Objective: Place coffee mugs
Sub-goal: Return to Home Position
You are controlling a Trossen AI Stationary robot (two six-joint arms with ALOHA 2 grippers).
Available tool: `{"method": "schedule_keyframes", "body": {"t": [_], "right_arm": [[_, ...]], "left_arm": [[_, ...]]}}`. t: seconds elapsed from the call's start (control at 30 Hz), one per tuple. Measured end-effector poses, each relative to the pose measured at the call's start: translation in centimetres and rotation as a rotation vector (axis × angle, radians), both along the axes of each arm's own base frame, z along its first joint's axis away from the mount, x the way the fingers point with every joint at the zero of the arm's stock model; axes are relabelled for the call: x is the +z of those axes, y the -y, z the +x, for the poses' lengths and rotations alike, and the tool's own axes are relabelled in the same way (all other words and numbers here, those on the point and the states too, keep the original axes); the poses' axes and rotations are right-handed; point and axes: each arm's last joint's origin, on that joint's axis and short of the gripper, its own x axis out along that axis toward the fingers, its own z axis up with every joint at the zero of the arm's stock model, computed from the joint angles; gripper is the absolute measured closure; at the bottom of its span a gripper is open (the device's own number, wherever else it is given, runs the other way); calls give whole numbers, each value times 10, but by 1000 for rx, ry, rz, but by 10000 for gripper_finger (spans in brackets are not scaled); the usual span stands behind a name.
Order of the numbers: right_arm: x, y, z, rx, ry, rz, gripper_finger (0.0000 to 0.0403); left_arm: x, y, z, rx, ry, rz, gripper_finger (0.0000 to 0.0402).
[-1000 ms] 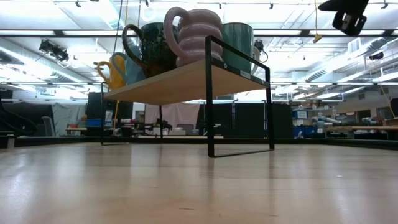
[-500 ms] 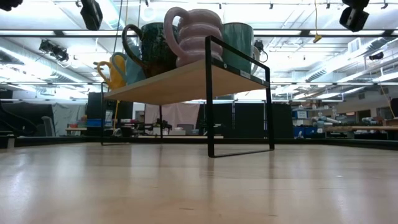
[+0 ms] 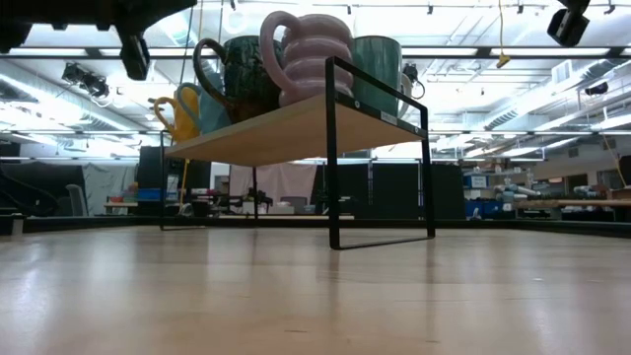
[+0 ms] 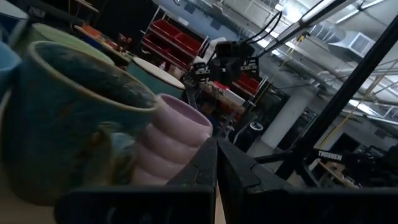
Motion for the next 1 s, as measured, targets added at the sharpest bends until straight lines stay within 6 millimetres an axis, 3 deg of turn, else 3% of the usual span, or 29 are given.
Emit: {"method": "schedule_keyframes", "body": {"t": [0.57, 1.0], "right_arm": [[2, 27, -46, -117, 189, 6, 345], [2, 28, -48, -143, 177, -20, 345]], "left_arm": [[-26, -23, -24, 76, 48, -53, 393], [-36, -34, -36, 90, 43, -49, 393]]}}
